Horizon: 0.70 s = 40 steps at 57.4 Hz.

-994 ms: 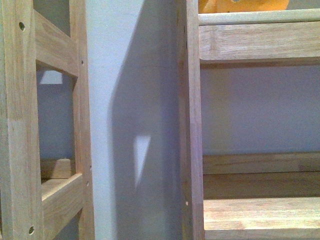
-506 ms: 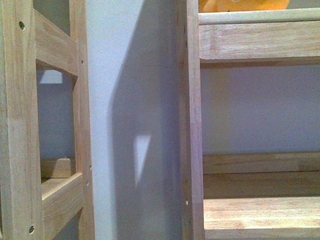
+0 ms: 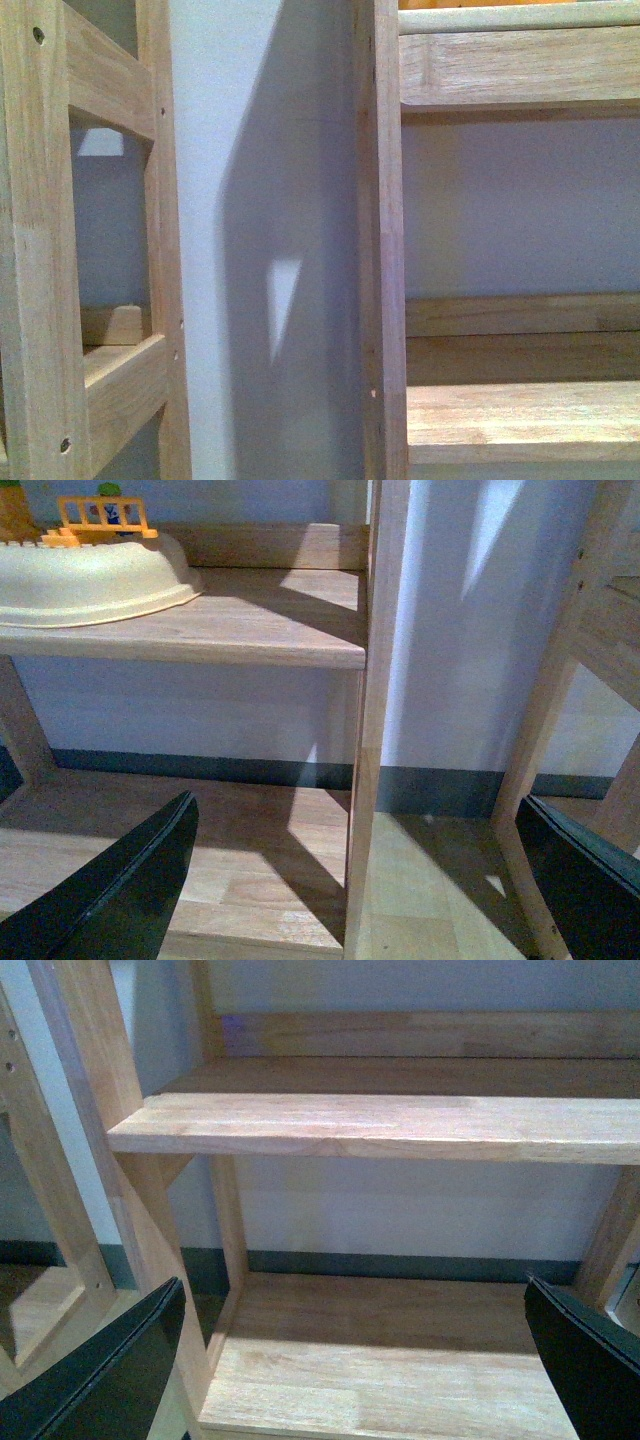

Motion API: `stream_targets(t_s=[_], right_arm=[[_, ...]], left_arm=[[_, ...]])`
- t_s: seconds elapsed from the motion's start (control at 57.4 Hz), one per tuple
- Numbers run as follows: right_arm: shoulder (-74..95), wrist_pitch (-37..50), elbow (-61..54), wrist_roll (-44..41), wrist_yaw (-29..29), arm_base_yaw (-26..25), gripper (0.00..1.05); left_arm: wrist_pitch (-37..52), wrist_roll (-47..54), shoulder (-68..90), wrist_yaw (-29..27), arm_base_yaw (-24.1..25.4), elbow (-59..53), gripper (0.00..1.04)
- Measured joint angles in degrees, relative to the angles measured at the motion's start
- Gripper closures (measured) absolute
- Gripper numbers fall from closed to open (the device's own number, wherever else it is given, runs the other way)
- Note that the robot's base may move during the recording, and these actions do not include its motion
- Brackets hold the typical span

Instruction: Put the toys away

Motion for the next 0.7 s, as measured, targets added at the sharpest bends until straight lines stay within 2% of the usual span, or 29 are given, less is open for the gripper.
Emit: stream_targets(t_s=[0.697], right_arm=[[0.0, 0.0, 0.0, 0.0, 0.0, 0.0, 0.02]], left_arm=[[0.0, -0.02, 0.0, 0.0, 0.0, 0.0, 0.06]])
